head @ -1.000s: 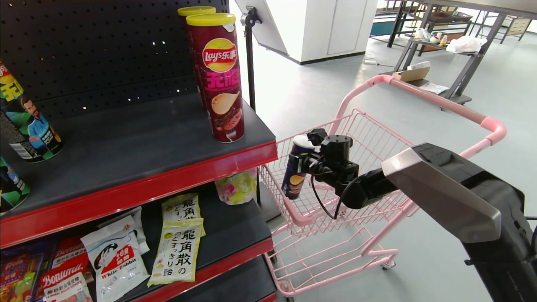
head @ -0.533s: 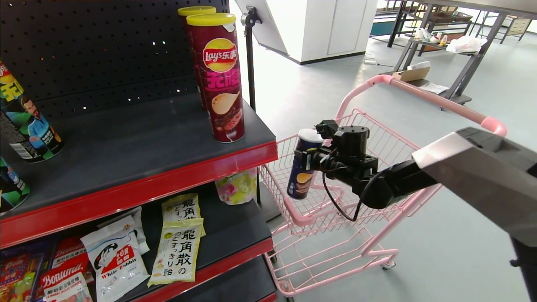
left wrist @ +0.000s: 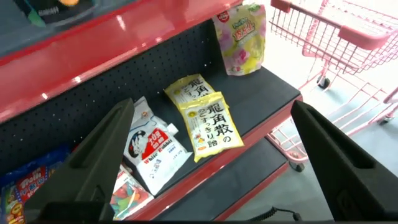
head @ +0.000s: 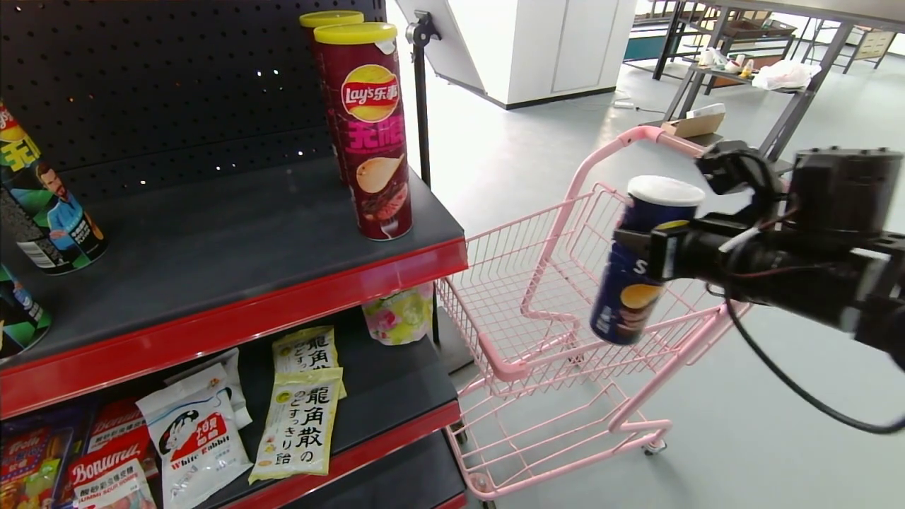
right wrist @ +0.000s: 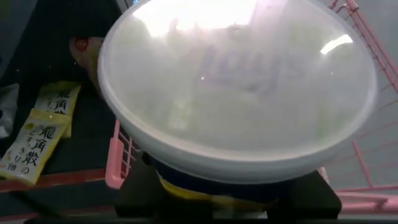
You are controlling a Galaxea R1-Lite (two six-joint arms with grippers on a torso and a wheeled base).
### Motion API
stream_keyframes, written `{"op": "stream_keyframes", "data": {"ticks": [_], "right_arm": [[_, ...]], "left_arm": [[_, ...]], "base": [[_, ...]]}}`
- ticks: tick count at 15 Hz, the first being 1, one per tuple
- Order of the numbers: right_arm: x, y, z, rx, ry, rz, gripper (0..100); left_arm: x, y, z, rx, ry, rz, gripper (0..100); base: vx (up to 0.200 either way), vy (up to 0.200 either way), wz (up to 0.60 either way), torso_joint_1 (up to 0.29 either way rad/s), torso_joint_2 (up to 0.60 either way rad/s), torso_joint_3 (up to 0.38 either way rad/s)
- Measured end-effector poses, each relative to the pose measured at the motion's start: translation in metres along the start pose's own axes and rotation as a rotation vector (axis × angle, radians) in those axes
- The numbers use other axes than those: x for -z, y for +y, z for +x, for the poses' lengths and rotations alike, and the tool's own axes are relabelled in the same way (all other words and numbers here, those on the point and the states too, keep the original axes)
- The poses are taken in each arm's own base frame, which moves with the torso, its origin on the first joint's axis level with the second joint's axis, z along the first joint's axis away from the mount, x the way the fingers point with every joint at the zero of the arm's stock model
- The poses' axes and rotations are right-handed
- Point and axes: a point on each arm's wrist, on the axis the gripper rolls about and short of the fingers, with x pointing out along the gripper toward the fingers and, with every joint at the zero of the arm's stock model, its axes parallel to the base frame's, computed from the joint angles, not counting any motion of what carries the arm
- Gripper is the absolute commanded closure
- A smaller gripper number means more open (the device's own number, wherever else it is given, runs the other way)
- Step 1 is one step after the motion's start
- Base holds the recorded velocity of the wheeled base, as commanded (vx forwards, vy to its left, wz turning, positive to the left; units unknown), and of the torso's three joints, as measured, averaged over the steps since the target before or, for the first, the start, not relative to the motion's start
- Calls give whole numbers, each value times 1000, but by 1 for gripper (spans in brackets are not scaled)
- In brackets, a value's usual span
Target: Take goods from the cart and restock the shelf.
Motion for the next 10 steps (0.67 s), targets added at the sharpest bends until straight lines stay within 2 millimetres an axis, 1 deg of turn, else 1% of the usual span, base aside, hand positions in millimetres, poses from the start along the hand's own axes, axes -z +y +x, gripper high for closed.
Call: {"op": "stream_keyframes", "data": {"ticks": [2, 3, 4, 5, 6, 7, 8, 10], "right_arm": [[0, -5, -61, 9, 56, -1, 100], [4, -5, -89, 8, 76, -1, 100], [13, -6, -117, 9, 110, -1, 100], [22, -6, -138, 15, 138, 0, 100], [30, -8, -154, 28, 153, -3, 100], [34, -10, -164, 48, 140, -9, 100], [38, -11, -170, 68, 132, -13, 100], [41, -15, -177, 108, 117, -55, 100]], "left_arm": [[-5, 1, 3, 2, 34, 7, 0], [-5, 1, 3, -7, 54, 10, 0], [-6, 1, 3, -16, 62, 13, 0], [-8, 2, 4, -20, 64, 38, 0], [-11, 2, 4, -22, 65, 69, 0], [-15, 3, 6, -21, 70, 107, 0], [-18, 3, 7, -19, 74, 134, 0], [-22, 3, 8, -16, 78, 161, 0]], "base": [[0, 0, 0, 0, 0, 0], [0, 0, 0, 0, 0, 0], [0, 0, 0, 0, 0, 0], [0, 0, 0, 0, 0, 0], [0, 0, 0, 0, 0, 0], [0, 0, 0, 0, 0, 0], [0, 0, 0, 0, 0, 0], [-200, 0, 0, 0, 5, 0]]}}
